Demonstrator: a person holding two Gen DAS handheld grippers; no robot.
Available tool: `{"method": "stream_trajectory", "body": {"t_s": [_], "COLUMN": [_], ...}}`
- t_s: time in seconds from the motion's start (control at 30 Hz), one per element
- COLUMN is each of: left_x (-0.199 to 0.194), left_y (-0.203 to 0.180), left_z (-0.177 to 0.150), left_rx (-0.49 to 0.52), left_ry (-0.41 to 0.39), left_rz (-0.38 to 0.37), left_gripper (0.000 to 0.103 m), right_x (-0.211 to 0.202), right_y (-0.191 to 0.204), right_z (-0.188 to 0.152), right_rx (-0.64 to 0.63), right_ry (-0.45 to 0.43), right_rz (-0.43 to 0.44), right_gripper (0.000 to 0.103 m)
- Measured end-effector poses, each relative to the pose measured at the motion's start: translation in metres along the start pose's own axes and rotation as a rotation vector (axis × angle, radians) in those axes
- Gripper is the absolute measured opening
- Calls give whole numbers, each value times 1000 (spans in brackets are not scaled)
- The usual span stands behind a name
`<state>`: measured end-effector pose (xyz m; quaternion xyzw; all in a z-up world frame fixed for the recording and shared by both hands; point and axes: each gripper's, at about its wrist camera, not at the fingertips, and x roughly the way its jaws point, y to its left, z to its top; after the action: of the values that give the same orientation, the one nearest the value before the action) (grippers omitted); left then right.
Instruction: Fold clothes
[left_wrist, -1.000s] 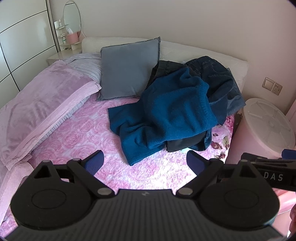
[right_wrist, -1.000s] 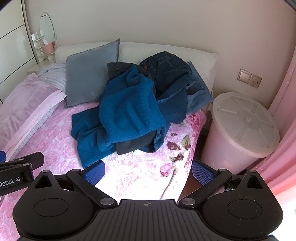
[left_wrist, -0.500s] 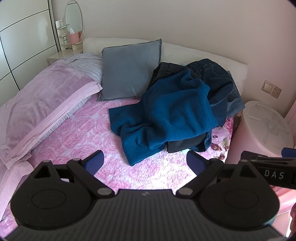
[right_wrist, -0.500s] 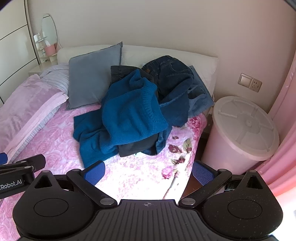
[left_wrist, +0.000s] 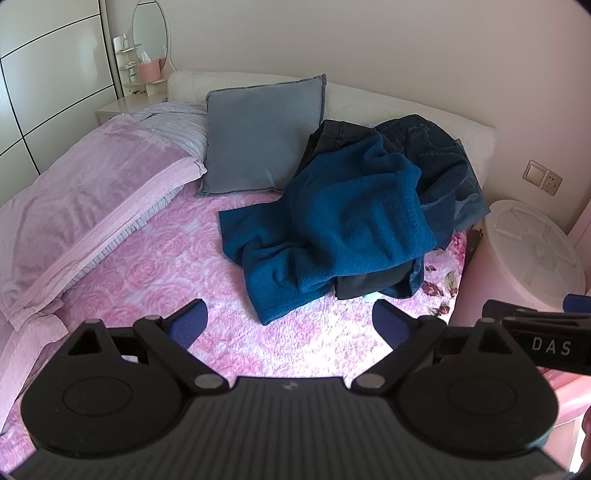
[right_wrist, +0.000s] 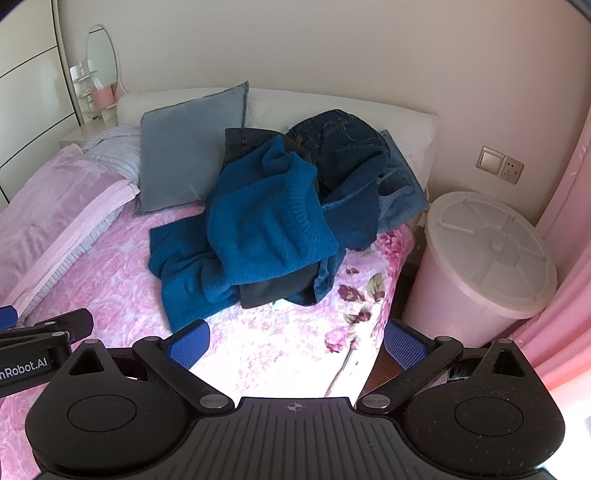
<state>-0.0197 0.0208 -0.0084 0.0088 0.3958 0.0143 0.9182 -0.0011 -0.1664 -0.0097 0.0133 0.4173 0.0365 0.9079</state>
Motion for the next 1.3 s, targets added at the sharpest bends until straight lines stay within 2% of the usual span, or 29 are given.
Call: {"method": "stream_trajectory", "body": {"t_s": [0.67,1.07,1.3], "left_x": [32,71,107], "left_y": [-5,-15,-21], "left_z": [16,39,55], "left_rx": [-7,-20,-21], "left_ry": [48,96,129], "left_rz": [33,54,58], "left_gripper": [94,94,94], "right_x": [33,74,100], "right_y": [-5,-22,-42], "right_z": [15,33,43], "right_rx": [-14,-26,-29], "right_ry": [30,74,28], "right_rz": [23,45,64], "right_gripper": [103,103,103]}}
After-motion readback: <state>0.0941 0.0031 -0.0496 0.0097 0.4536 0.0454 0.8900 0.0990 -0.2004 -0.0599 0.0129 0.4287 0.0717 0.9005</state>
